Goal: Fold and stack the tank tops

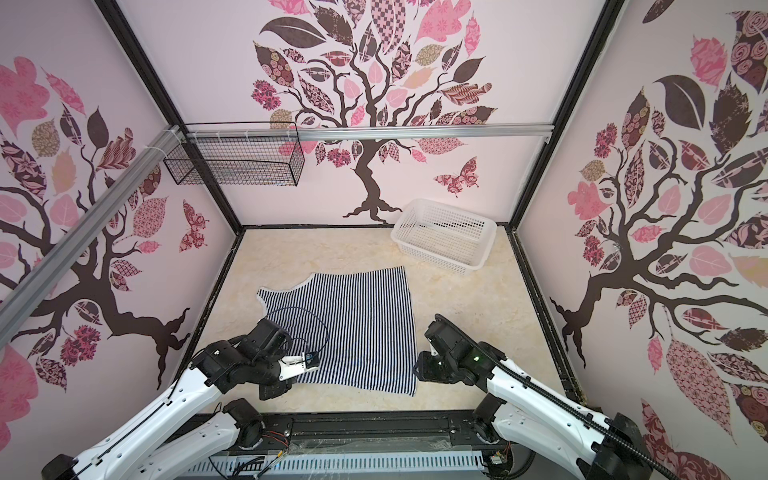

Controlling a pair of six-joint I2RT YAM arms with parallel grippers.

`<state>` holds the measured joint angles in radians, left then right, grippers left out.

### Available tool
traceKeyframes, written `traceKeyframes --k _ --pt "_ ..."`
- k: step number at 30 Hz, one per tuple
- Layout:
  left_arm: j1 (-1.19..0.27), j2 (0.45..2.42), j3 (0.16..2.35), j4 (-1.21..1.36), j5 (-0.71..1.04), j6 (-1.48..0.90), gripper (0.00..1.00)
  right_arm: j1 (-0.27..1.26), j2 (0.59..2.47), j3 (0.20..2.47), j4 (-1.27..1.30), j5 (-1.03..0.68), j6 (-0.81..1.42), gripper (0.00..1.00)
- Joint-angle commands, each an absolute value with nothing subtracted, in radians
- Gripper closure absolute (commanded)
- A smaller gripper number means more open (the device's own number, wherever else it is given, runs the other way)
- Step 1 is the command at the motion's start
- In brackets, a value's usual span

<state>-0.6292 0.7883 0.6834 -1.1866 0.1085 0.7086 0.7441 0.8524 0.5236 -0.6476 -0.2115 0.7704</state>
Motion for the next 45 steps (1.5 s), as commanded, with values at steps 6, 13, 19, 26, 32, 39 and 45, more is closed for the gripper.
traceKeyframes --k 6,13,19,26,32,39,45 --pt "-0.632 0.784 0.716 -1.215 0.059 0.727 0.80 0.747 0.905 0.574 -0.612 -0.186 0.773 0.58" --pt "-0.532 0.813 0.627 -0.908 -0.094 0.711 0.80 0.747 1.007 0.616 -0.493 -0.209 0.770 0.58" --pt "-0.363 0.985 0.585 -0.628 -0.218 0.676 0.77 0.747 1.132 0.635 -0.370 -0.219 0.763 0.54" --pt "-0.249 1.205 0.638 -0.412 -0.350 0.588 0.70 0.747 1.254 0.647 -0.239 -0.243 0.764 0.50" --pt "-0.195 1.354 0.744 -0.360 -0.310 0.530 0.69 0.747 1.350 0.729 -0.226 -0.165 0.734 0.49" --pt "-0.193 1.634 0.963 -0.388 -0.311 0.478 0.70 0.742 1.512 0.870 -0.232 -0.109 0.697 0.48" --pt "-0.193 1.807 1.094 -0.411 -0.292 0.471 0.71 0.694 1.579 0.888 -0.204 -0.109 0.695 0.48"
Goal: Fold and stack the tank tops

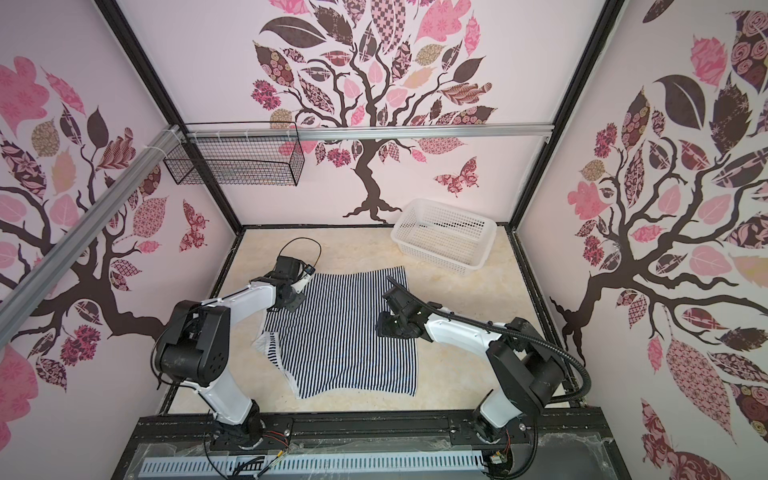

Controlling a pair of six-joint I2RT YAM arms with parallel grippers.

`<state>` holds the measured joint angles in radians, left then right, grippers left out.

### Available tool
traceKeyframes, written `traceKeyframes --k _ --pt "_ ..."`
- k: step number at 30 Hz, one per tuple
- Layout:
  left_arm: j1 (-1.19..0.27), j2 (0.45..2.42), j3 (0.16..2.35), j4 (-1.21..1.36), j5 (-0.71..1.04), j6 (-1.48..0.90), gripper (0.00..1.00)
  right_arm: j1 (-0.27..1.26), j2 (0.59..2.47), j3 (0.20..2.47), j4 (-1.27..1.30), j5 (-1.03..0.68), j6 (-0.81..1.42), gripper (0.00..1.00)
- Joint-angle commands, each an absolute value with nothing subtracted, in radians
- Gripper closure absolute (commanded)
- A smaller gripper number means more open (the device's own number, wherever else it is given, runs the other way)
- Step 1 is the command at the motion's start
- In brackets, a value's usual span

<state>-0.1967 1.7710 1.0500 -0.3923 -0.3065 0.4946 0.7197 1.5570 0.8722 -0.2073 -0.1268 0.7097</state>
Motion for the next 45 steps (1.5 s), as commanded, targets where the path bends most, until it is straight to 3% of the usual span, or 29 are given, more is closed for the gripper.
traceKeyframes --k 1,12,27,33,39,45 --pt "-0.193 1.826 1.107 -0.410 -0.293 0.471 0.71 0.686 1.584 0.885 -0.199 -0.111 0.695 0.48" --pt "-0.193 2.026 1.304 -0.487 -0.328 0.468 0.72 0.600 1.671 0.874 -0.176 -0.142 0.689 0.47" --pt "-0.193 2.241 1.640 -0.608 -0.361 0.465 0.72 0.516 1.835 1.020 -0.253 -0.111 0.658 0.46" --pt "-0.192 2.076 1.541 -0.585 -0.347 0.452 0.70 0.536 1.697 0.980 -0.193 -0.211 0.667 0.42" --pt "-0.190 1.811 1.386 -0.604 -0.300 0.448 0.65 0.660 1.562 1.005 -0.260 -0.149 0.685 0.38" --pt "-0.186 1.678 1.216 -0.625 -0.327 0.494 0.62 0.726 1.497 0.923 -0.246 -0.142 0.731 0.39"
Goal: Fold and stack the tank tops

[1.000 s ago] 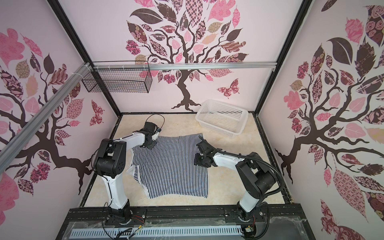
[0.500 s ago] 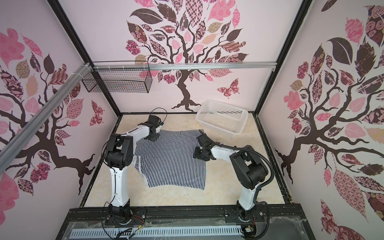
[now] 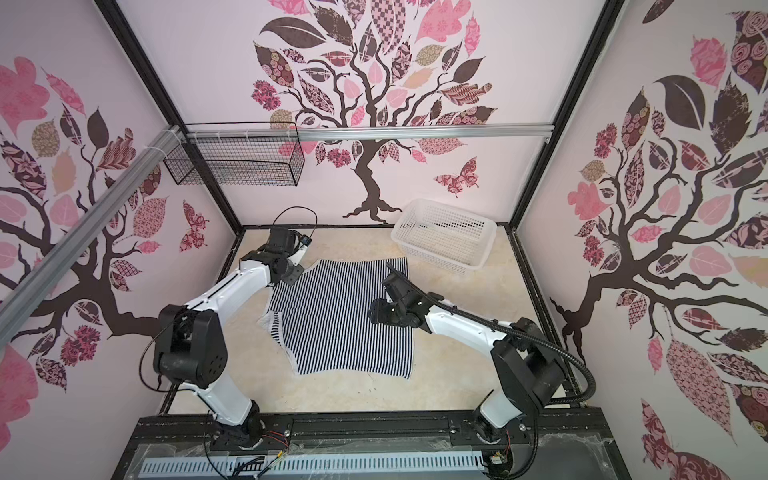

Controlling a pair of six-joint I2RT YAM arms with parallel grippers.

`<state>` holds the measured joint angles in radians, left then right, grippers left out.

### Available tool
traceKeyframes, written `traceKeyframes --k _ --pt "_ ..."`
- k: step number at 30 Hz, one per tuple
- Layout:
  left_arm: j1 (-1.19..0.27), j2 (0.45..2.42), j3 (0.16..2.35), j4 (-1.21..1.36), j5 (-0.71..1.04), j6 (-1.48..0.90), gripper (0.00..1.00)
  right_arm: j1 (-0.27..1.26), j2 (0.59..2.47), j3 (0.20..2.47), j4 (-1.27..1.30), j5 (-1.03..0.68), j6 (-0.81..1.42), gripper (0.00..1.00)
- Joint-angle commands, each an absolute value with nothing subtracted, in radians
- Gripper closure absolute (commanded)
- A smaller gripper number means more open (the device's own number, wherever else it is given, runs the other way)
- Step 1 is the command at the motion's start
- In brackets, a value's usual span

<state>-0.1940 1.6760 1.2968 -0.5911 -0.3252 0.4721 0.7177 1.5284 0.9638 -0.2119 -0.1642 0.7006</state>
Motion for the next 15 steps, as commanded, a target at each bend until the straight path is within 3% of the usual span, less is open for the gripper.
traceKeyframes --k 1,15 --pt "-0.184 1.664 1.187 -0.619 -0.328 0.500 0.62 0.730 1.485 0.903 -0.236 -0.142 0.738 0.39" --pt "-0.103 1.659 0.999 -0.554 -0.210 0.467 0.63 0.772 1.364 0.691 -0.170 -0.153 0.782 0.40"
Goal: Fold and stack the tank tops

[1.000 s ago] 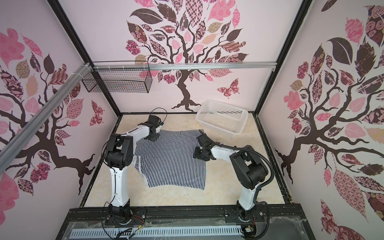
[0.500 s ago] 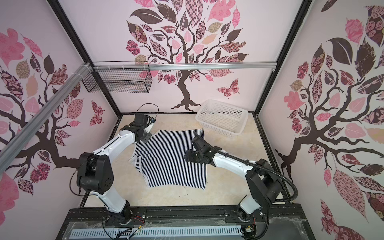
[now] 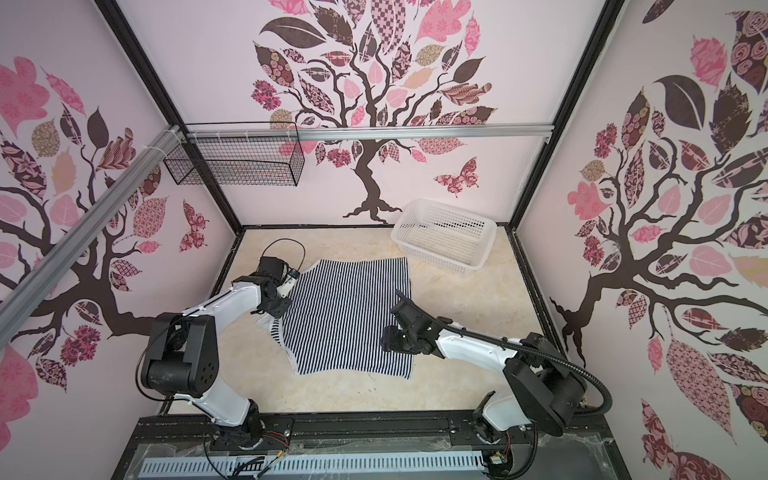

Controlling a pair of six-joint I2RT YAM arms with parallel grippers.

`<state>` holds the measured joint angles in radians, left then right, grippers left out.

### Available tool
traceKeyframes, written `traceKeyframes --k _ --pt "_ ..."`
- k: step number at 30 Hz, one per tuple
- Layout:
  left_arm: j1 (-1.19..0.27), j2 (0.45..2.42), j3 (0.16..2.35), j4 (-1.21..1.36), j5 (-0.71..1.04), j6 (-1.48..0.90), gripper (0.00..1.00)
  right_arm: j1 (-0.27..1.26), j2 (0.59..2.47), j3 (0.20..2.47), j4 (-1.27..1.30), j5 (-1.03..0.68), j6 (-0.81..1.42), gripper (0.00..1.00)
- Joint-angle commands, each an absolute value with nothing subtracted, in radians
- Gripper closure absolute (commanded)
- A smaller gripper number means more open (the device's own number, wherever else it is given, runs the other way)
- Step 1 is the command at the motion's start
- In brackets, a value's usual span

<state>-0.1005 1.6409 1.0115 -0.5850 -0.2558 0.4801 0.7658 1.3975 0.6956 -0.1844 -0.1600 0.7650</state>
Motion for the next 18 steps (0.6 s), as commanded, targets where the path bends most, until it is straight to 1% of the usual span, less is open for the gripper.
traceKeyframes --k 1,13,18 --pt "-0.102 1.672 1.000 -0.554 -0.210 0.463 0.63 0.772 1.360 0.686 -0.168 -0.153 0.782 0.40" --pt "-0.103 1.752 0.985 -0.508 -0.226 0.447 0.64 0.772 1.364 0.669 -0.158 -0.155 0.793 0.40" --pt "-0.102 1.726 0.965 -0.499 -0.232 0.449 0.71 0.772 1.374 0.672 -0.161 -0.153 0.793 0.40"
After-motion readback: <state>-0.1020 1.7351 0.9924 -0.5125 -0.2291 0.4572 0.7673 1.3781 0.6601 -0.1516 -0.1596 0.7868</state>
